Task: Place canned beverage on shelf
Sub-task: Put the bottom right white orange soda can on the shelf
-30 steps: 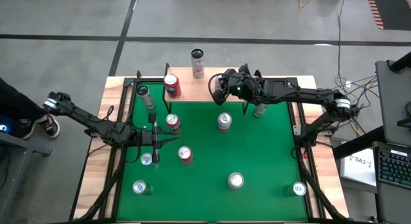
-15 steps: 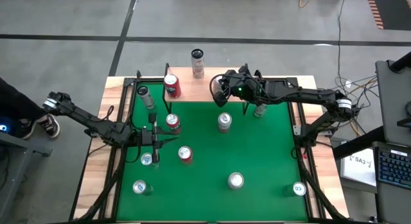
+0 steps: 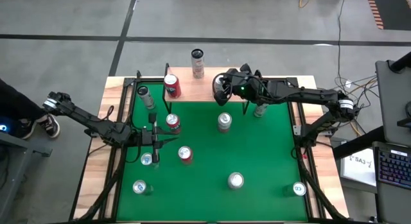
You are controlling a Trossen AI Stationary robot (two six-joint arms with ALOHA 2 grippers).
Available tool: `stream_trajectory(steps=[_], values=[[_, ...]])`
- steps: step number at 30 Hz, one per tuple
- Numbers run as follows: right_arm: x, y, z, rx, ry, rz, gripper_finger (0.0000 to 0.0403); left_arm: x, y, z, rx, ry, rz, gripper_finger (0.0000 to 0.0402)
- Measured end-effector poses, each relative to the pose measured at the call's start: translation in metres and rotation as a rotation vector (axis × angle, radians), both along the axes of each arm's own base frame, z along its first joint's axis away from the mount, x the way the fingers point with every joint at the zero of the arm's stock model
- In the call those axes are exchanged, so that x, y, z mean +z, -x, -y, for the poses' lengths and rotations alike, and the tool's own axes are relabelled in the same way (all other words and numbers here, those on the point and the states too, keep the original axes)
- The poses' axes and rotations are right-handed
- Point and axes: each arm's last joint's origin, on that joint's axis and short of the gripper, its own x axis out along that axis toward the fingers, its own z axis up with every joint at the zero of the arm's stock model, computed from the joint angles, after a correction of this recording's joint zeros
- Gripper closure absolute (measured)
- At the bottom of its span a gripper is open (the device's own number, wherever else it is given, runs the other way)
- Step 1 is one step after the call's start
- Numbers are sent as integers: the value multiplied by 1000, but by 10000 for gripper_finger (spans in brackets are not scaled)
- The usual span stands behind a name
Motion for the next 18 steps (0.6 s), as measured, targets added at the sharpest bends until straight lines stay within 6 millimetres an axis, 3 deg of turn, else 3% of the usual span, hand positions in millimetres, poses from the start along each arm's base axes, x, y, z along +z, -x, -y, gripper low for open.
stream_trajectory(steps=[9,18], values=[[16,-3,1,44,97,100,390,2,0,-1,6,-9,21,364],[8,0,1,-8,14,73,390,2,0,-1,6,25,22,364]])
